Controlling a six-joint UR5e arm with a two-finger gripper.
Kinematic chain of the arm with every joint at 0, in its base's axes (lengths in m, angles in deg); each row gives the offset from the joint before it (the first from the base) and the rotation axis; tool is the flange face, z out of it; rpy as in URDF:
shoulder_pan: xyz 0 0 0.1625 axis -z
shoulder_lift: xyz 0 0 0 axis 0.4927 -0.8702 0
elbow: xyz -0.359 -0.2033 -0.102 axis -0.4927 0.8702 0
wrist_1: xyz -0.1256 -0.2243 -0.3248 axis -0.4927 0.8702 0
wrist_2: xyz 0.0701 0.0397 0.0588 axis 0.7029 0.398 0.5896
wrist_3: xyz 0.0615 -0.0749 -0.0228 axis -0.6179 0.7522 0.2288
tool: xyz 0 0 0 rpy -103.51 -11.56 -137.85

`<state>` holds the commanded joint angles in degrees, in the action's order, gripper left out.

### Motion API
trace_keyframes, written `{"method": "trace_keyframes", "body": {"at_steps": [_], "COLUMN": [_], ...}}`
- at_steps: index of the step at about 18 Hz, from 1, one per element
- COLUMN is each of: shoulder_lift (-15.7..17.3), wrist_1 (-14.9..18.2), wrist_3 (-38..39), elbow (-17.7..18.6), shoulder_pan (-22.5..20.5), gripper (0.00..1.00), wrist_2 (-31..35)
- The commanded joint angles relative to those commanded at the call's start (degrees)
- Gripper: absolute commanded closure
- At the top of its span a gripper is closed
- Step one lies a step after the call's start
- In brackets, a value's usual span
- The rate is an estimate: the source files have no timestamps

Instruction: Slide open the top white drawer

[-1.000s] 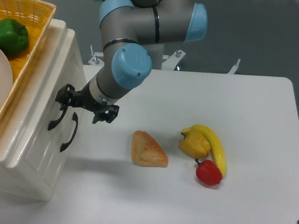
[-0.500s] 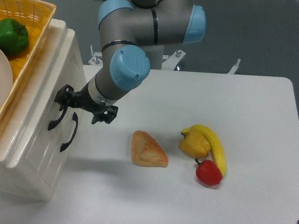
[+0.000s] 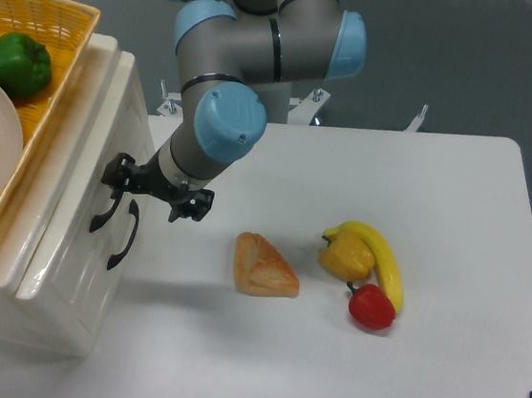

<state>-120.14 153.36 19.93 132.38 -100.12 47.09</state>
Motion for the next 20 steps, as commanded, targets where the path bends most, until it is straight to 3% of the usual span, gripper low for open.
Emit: {"method": "trace_keyframes", "body": {"at_steps": [20], "shoulder_lift": [-0.4], "wrist_1": [-0.1], "wrist_3": [-1.1], "elbow": [-1.6], "shoulder_pan": [-1.0], "gripper": [0.00], "wrist_2": [2.1]}}
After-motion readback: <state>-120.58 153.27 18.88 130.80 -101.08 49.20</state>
